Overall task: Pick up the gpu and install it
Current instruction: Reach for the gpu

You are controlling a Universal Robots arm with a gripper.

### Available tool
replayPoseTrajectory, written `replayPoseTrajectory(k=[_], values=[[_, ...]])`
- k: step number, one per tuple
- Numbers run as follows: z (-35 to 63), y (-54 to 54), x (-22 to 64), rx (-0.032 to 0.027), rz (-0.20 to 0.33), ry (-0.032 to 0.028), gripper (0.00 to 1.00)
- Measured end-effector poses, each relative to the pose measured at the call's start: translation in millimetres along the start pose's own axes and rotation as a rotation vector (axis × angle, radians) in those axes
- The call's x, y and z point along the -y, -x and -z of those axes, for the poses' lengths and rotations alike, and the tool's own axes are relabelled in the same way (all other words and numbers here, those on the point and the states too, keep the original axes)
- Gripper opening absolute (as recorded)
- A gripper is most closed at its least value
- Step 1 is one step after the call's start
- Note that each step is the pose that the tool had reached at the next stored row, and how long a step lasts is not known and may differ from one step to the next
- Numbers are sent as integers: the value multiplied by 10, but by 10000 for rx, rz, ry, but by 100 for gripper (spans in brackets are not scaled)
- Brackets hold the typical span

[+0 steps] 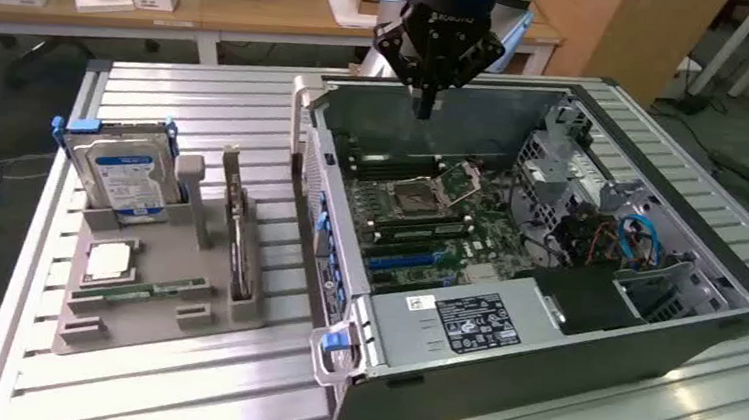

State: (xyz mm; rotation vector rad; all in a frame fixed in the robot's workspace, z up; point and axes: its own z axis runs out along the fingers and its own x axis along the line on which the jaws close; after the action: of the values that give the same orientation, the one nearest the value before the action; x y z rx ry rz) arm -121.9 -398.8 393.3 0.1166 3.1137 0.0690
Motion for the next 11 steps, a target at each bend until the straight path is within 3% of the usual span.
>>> replayPoseTrajectory(k=[11], values=[[1,-36,3,0,0,-1,10]])
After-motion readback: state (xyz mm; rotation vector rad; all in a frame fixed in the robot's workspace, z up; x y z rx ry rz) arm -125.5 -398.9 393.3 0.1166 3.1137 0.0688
